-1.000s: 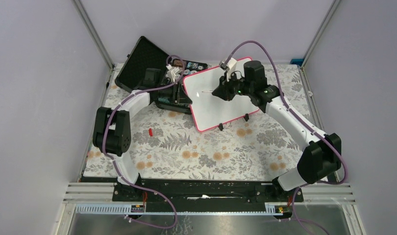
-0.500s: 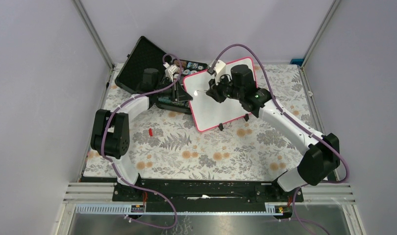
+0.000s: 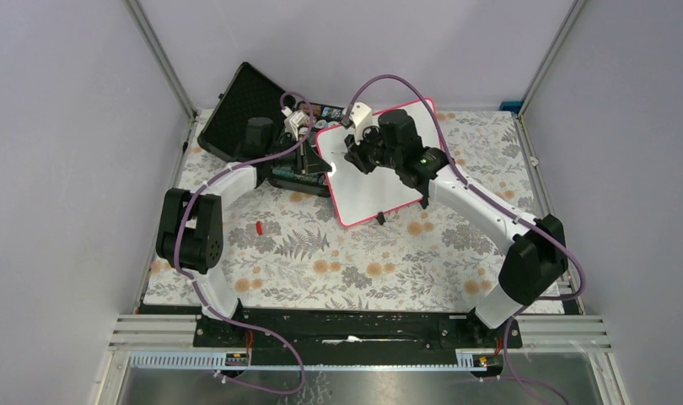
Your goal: Write a sentence on the whiteboard
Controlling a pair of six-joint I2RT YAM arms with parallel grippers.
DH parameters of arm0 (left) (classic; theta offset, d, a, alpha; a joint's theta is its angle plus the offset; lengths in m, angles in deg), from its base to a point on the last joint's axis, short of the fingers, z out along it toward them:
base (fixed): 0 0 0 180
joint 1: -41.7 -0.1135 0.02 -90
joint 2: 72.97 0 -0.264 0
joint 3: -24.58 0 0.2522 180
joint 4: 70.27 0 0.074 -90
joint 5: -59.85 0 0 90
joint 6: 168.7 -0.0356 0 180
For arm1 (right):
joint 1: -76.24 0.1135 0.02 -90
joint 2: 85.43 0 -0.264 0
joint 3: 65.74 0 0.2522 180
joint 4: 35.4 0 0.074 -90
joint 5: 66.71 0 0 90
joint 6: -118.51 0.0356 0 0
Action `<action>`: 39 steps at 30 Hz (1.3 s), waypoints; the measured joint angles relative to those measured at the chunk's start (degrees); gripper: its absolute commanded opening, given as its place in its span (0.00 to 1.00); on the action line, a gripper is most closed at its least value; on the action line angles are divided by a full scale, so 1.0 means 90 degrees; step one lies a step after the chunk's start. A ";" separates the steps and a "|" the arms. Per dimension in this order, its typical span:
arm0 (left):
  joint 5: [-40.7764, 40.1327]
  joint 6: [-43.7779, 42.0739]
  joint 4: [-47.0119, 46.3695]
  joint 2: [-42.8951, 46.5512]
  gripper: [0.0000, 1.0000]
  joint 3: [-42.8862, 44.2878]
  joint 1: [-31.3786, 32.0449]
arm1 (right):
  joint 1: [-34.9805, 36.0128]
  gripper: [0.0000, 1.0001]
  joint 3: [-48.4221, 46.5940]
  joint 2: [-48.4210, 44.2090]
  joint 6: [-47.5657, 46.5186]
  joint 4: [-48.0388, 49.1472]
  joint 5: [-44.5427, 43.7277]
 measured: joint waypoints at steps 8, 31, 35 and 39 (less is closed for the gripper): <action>0.0000 0.0000 -0.0005 0.0000 0.00 0.0000 0.0007 | 0.0005 0.00 -0.0508 0.0372 -0.0039 -0.0027 -0.0114; -0.0012 0.0002 -0.0002 0.0000 0.00 0.0000 0.0012 | 0.0017 0.00 -0.0923 0.0874 -0.0386 -0.0049 -0.0488; -0.0019 0.0002 0.0005 0.0000 0.00 0.0000 0.0012 | 0.0017 0.00 -0.0925 0.0874 -0.0471 -0.0046 -0.0622; -0.0022 0.0002 0.0005 0.0000 0.00 0.0000 0.0012 | 0.0015 0.00 -0.0925 0.0874 -0.0544 -0.0049 -0.0670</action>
